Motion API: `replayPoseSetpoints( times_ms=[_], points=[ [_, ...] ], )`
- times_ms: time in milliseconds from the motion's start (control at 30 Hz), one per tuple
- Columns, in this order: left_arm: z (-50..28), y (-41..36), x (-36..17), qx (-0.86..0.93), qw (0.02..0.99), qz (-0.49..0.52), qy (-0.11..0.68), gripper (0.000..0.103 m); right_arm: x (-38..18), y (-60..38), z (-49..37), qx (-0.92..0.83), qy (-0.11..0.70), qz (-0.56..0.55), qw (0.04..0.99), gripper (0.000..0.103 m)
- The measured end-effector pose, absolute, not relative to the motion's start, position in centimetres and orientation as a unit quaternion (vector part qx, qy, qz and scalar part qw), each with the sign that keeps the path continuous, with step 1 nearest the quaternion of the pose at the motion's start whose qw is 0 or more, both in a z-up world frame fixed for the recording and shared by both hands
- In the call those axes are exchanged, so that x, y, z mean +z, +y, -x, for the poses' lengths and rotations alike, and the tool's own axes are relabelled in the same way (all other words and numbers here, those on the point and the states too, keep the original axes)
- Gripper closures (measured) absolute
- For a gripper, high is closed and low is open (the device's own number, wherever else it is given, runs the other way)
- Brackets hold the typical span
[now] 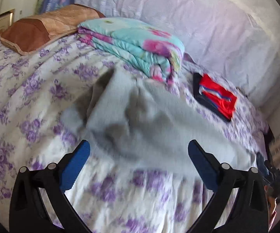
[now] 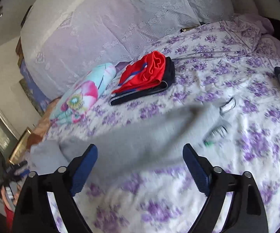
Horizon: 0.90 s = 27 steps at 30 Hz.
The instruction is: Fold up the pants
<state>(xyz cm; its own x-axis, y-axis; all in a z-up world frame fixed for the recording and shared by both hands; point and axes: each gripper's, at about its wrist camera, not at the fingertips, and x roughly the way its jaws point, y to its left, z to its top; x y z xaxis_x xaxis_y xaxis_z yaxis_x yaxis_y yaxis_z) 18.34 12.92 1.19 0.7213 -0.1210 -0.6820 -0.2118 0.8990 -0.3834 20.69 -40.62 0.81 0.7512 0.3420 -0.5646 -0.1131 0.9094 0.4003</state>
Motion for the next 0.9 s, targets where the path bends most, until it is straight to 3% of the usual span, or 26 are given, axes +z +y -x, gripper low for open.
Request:
replayPoseSetpoints(
  times_ms=[100, 233, 467, 500, 600, 667, 900],
  points=[
    [-17.2, 13.4, -0.5, 0.029, 0.888, 0.235, 0.393, 0.005, -1.0, -41.6, -18.8, 0.119, 0.344, -0.159, 0.918, 0.012],
    [-16.7, 15.0, -1.6, -0.008, 0.862, 0.323, 0.39, 0.005, -2.9, -42.2, -18.3, 0.129, 0.368, -0.186, 0.902, 0.012],
    [-20.1, 13.1, -2.6, -0.009, 0.851, 0.321, 0.415, 0.007, -5.0, -42.2, -19.4, 0.141, 0.379, -0.247, 0.881, 0.012],
    [-20.4, 12.9, -2.9, -0.014, 0.848, 0.332, 0.414, 0.029, -5.2, -42.2, -19.7, 0.144, 0.381, -0.257, 0.877, 0.012],
    [-20.1, 11.4, -1.6, -0.019, 0.865, 0.304, 0.399, 0.069, -5.2, -42.0, -20.0, 0.144, 0.378, -0.262, 0.876, 0.012],
    [-19.5, 10.4, -0.3, -0.016, 0.887, 0.255, 0.383, 0.085, -5.1, -41.8, -20.0, 0.146, 0.378, -0.254, 0.878, 0.012],
    [-14.3, 11.7, 6.3, -0.096, 0.896, 0.303, 0.309, 0.09, -5.7, -41.2, -18.6, 0.168, 0.389, -0.257, 0.869, 0.012]
  ],
)
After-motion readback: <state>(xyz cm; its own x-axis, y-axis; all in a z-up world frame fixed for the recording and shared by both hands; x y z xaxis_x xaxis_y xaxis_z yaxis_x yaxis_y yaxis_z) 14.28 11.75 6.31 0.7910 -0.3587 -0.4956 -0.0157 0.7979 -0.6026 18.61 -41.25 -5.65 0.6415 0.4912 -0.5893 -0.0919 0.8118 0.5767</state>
